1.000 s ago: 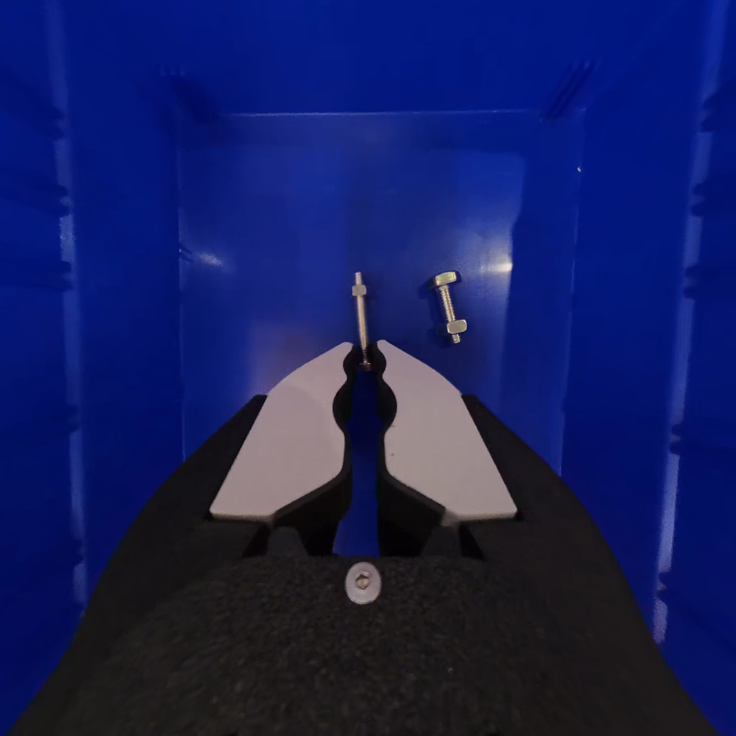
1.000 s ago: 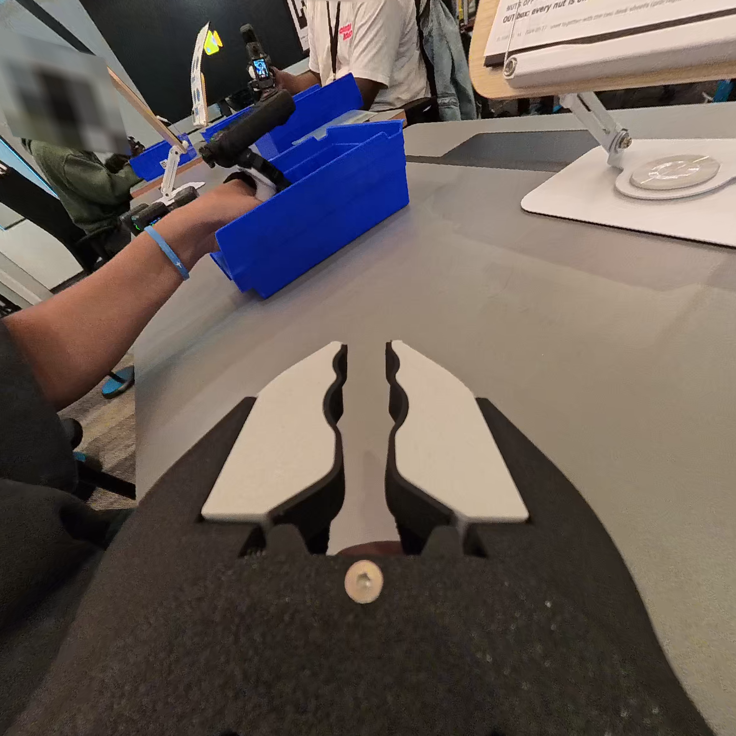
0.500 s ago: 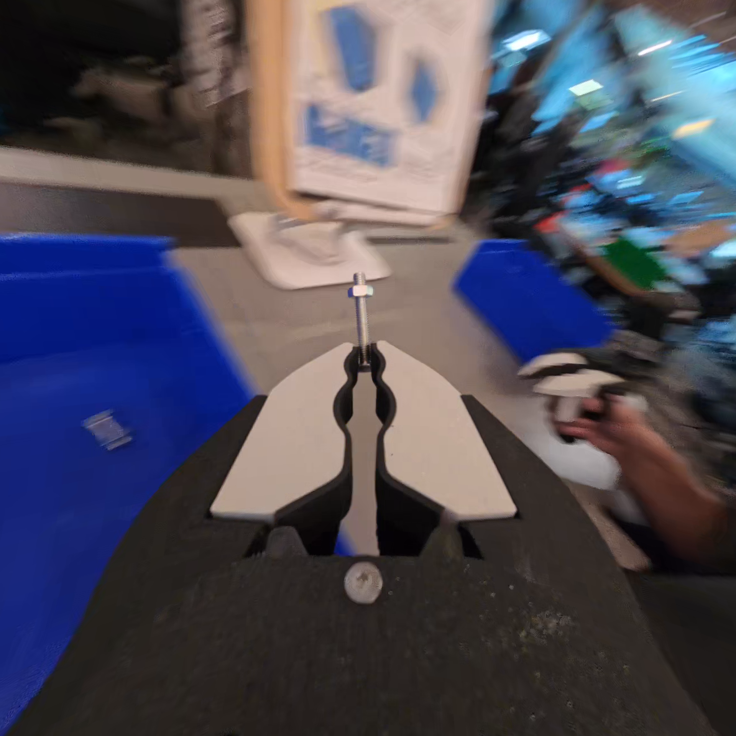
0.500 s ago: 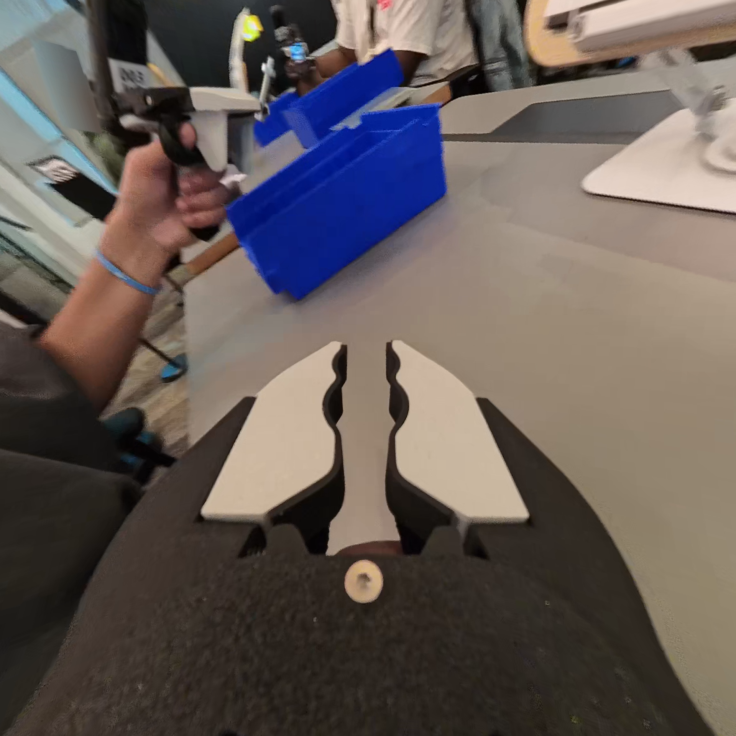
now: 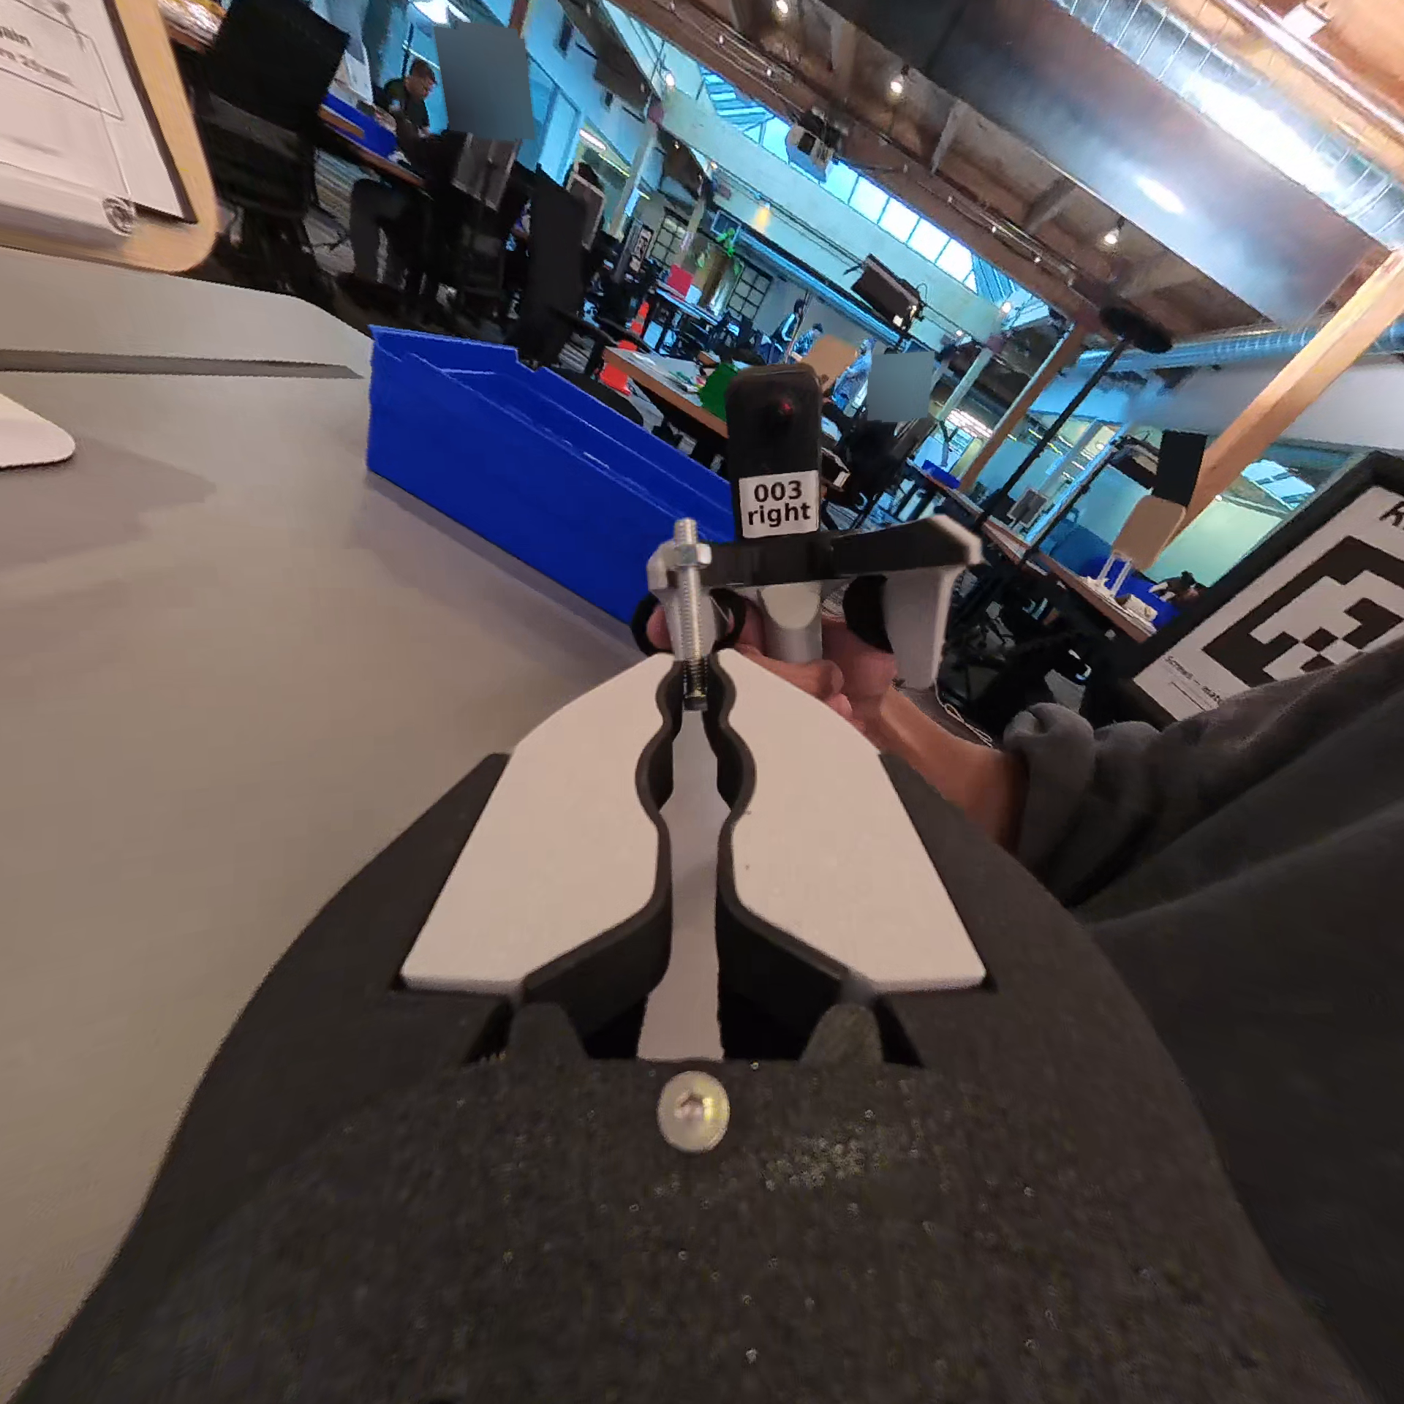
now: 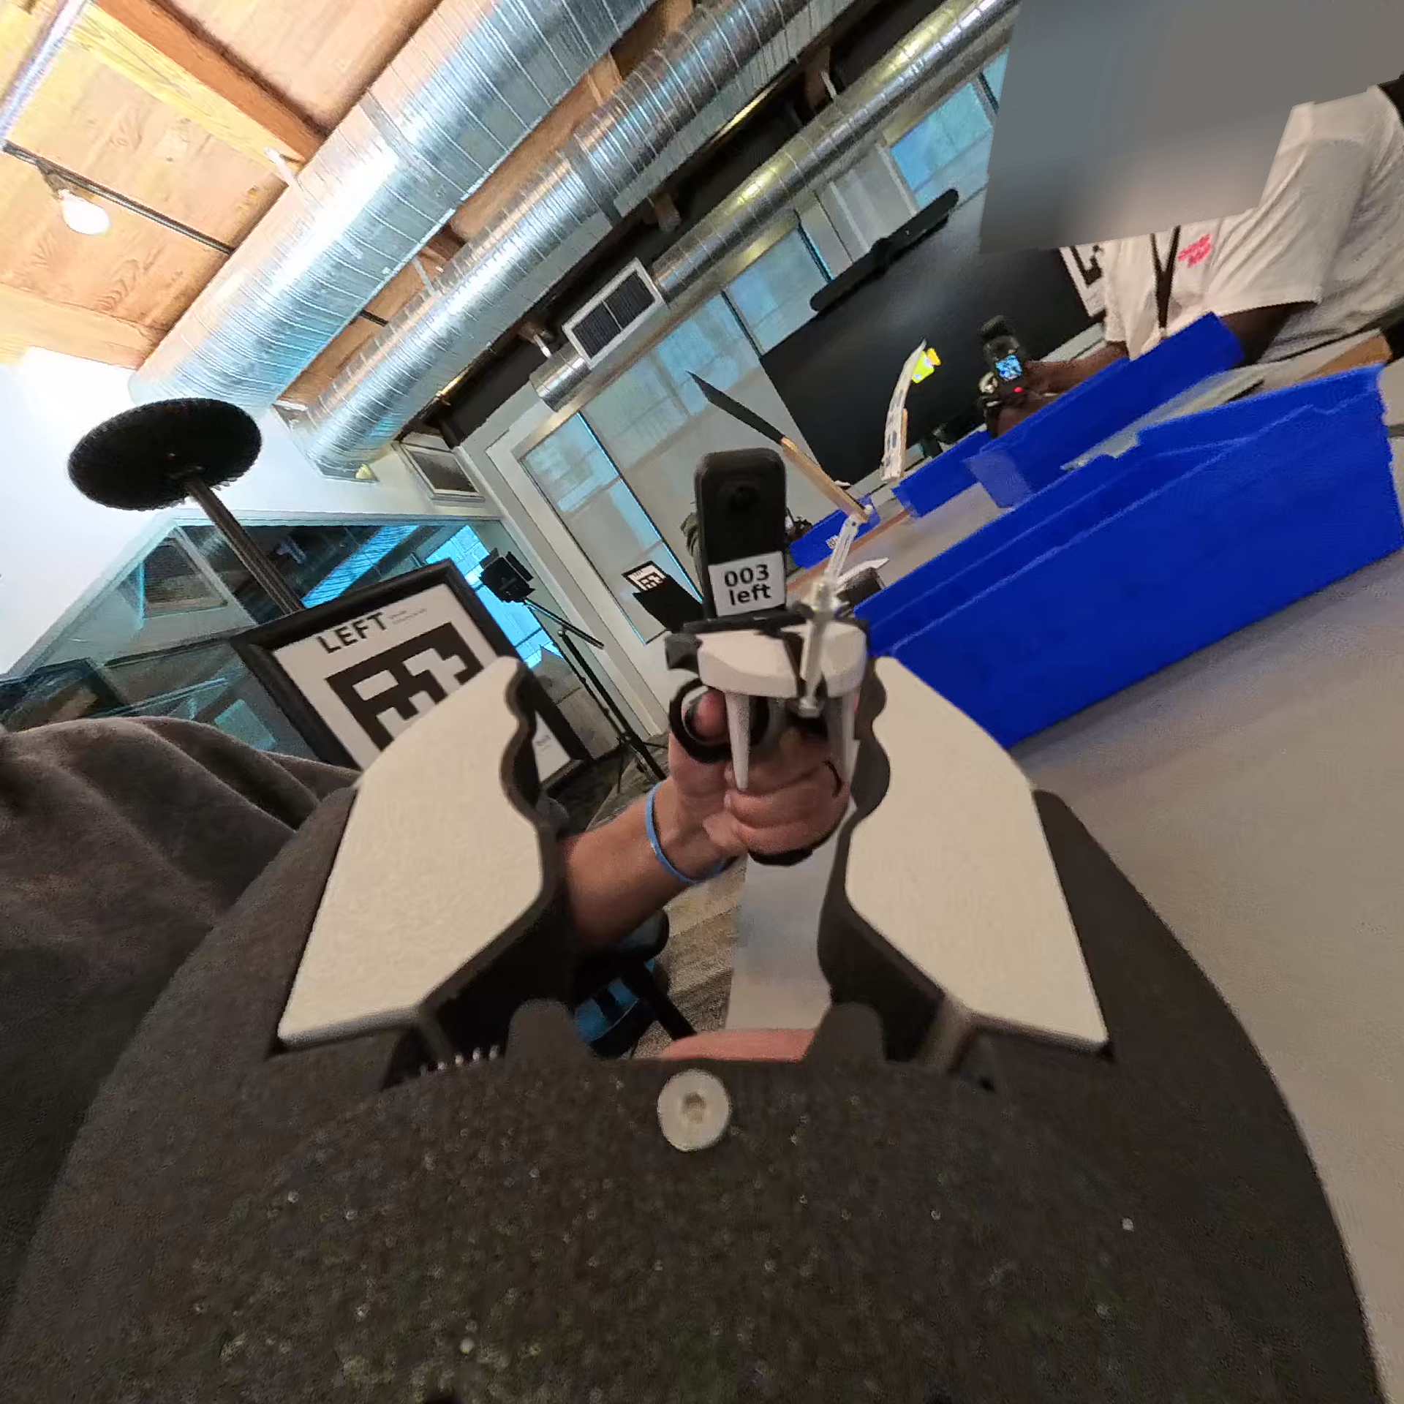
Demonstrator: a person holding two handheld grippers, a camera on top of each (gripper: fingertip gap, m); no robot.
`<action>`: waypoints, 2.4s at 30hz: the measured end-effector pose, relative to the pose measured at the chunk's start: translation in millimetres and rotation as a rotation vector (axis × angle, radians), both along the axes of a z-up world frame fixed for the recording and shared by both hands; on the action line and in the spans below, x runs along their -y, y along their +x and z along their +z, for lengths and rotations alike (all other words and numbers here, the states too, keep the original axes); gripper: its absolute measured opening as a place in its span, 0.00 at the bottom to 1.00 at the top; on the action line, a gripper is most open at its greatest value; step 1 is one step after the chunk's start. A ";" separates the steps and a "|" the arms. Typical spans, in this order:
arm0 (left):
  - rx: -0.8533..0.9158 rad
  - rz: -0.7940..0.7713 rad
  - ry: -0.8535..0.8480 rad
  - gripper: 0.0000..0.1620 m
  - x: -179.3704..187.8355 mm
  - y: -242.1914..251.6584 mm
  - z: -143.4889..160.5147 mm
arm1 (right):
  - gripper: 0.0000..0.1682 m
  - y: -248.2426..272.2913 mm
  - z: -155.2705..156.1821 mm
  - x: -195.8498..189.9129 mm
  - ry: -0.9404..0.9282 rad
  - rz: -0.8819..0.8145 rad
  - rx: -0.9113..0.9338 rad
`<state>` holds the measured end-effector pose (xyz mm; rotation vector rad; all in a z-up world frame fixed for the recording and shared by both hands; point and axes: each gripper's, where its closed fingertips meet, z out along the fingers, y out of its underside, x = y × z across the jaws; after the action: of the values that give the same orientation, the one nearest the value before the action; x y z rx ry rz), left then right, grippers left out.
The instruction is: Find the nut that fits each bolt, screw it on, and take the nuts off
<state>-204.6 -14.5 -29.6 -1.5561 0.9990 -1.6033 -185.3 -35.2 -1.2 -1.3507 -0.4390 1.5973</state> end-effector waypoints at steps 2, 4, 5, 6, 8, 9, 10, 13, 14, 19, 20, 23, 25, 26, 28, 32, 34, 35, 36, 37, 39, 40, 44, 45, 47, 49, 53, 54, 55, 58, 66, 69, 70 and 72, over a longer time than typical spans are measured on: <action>-0.005 -0.019 -0.002 0.03 6.7 5.7 -1.6 | 0.48 -4.1 0.3 2.2 0.004 0.000 0.031; 0.000 -0.025 -0.004 0.03 10.6 10.5 -1.9 | 0.49 -8.5 -2.8 2.5 0.021 -0.016 0.076; 0.002 -0.040 -0.005 0.03 14.0 13.0 -2.0 | 0.49 -10.8 -4.4 2.9 0.023 -0.018 0.091; -0.004 -0.040 0.000 0.03 15.6 15.5 -3.1 | 0.49 -12.3 -4.8 3.0 0.024 -0.021 0.095; -0.034 -0.044 0.009 0.03 18.5 20.6 -8.3 | 0.48 -14.2 2.5 8.2 0.043 -0.002 0.050; -0.040 -0.055 0.005 0.03 21.2 23.2 -10.2 | 0.49 -16.4 3.0 8.8 0.042 0.003 0.048; -0.038 -0.056 0.004 0.03 23.4 25.8 -10.9 | 0.49 -18.6 2.4 8.1 0.044 -0.001 0.050; -0.036 -0.087 0.008 0.03 32.8 31.6 -12.4 | 0.48 -20.2 -4.9 2.3 0.034 -0.016 0.075; -0.035 -0.091 0.018 0.03 33.6 31.1 -10.9 | 0.48 -14.8 -7.8 -2.1 0.032 -0.044 0.089; -0.003 -0.068 -0.004 0.03 22.5 21.6 -2.2 | 0.45 9.5 0.3 10.3 0.037 0.048 0.073; -0.014 -0.067 -0.001 0.03 21.5 21.9 -4.7 | 0.46 6.6 2.9 13.8 0.041 0.069 0.068; -0.018 -0.088 -0.008 0.03 25.2 26.3 -9.3 | 0.49 -11.2 4.2 11.7 0.061 0.033 0.059; -0.015 -0.098 -0.015 0.03 27.5 28.8 -10.6 | 0.50 -25.3 -1.9 12.3 0.043 0.061 0.077; -0.015 -0.096 -0.011 0.03 27.4 29.0 -11.0 | 0.51 -26.9 -5.2 9.5 0.040 0.046 0.087; -0.012 -0.101 -0.017 0.03 26.9 26.8 -9.9 | 0.50 -19.5 -8.1 5.3 0.033 0.022 0.079; -0.003 -0.084 -0.016 0.03 21.2 21.0 -6.4 | 0.47 2.4 -7.1 5.8 0.038 0.028 0.078; -0.006 -0.093 -0.015 0.03 22.1 20.8 -6.6 | 0.47 1.5 -3.2 12.4 0.051 0.069 0.070; -0.013 -0.091 -0.010 0.03 22.1 21.8 -7.9 | 0.47 -1.6 -1.1 14.9 0.063 0.076 0.066; -0.021 -0.094 -0.007 0.03 22.9 23.0 -9.7 | 0.48 -6.3 0.9 16.4 0.072 0.076 0.060; -0.024 -0.104 -0.008 0.03 25.1 24.4 -11.0 | 0.50 -11.9 1.8 16.2 0.071 0.073 0.057; -0.029 -0.115 -0.008 0.03 28.7 27.3 -12.8 | 0.50 -22.2 -1.3 15.3 0.064 0.076 0.067; -0.034 -0.118 -0.006 0.03 30.1 28.4 -13.5 | 0.50 -25.3 -5.5 14.7 0.062 0.080 0.083; -0.032 -0.116 0.002 0.03 30.8 26.3 -11.0 | 0.50 -7.9 -12.8 7.1 0.053 0.035 0.107; -0.030 -0.112 0.003 0.03 29.6 25.0 -9.9 | 0.49 0.5 -8.9 6.4 0.059 0.023 0.097; -0.026 -0.104 0.004 0.03 27.2 22.9 -7.9 | 0.48 8.6 -2.7 12.4 0.079 0.051 0.103; -0.027 -0.101 0.005 0.03 26.0 22.5 -7.7 | 0.48 7.1 -3.0 20.3 0.097 0.091 0.137; -0.033 -0.122 0.000 0.03 30.3 26.4 -12.0 | 0.54 -11.4 2.9 24.7 0.101 0.108 0.097; -0.036 -0.130 -0.001 0.03 32.4 27.8 -13.4 | 0.54 -16.8 2.1 22.7 0.098 0.097 0.097; -0.041 -0.129 0.002 0.03 33.5 29.2 -14.8 | 0.53 -21.0 -0.2 21.4 0.098 0.093 0.105; -0.039 -0.136 0.000 0.03 35.9 29.7 -14.4 | 0.51 -15.5 -12.0 16.1 0.088 0.081 0.136; -0.033 -0.122 0.012 0.03 31.8 25.5 -9.1 | 0.50 -2.4 1.7 26.7 0.124 0.111 0.106; -0.043 -0.142 0.014 0.03 37.6 29.6 -13.1 | 0.53 -23.8 3.4 26.9 0.107 0.126 0.068; -0.047 -0.143 0.015 0.03 38.7 30.8 -14.3 | 0.52 -28.4 -1.3 24.7 0.104 0.118 0.082; -0.044 -0.148 0.009 0.03 39.8 30.9 -14.1 | 0.52 -26.8 -10.5 20.5 0.090 0.107 0.100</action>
<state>-173.7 -54.3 -43.7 -1.5474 1.1679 -1.6680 -212.2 -55.8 -11.7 -1.3620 -0.6454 1.5815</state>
